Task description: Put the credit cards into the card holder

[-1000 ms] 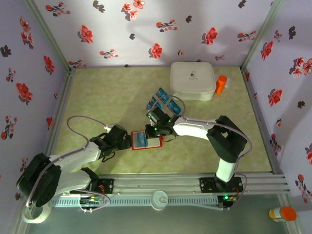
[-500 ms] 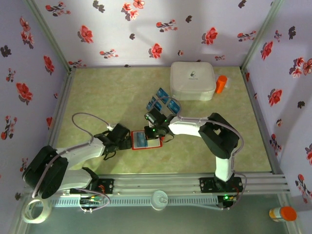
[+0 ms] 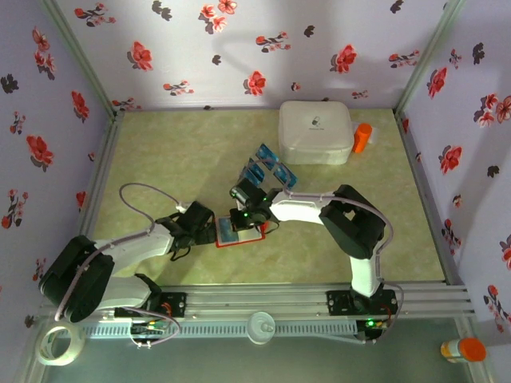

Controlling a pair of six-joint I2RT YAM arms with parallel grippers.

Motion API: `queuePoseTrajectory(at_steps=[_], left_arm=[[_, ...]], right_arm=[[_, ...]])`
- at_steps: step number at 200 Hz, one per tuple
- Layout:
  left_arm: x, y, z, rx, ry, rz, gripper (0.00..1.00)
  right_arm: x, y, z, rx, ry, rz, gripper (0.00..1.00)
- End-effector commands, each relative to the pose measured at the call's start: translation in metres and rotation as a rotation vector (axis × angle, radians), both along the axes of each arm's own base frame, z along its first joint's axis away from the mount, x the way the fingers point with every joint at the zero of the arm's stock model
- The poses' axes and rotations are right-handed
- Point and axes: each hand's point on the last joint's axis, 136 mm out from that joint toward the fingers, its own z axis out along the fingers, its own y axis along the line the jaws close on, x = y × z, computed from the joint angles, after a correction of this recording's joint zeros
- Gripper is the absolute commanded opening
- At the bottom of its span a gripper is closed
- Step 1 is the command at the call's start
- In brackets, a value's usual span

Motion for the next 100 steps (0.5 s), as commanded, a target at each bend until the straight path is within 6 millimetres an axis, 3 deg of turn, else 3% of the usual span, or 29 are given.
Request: queuePoseTrajectory(at_steps=[1,58,100], left_arm=[[0.003,-0.013,-0.011,-0.051,0.011,-0.030,1.00],[0.003,-0.013,-0.010,-0.052,0.012,-0.029,1.00],[0.005,-0.015,-0.009,-0.057,0.007,-0.024,1.00]], right_arm=[[-0.008,0.006,0.000,0.000,0.023,0.023,0.01],[-0.002,-0.006,0.030,0.011,-0.053,-0.002,0.03],[-0.005,-0.015,0.019,-0.018,-0.042,0.003,0.03]])
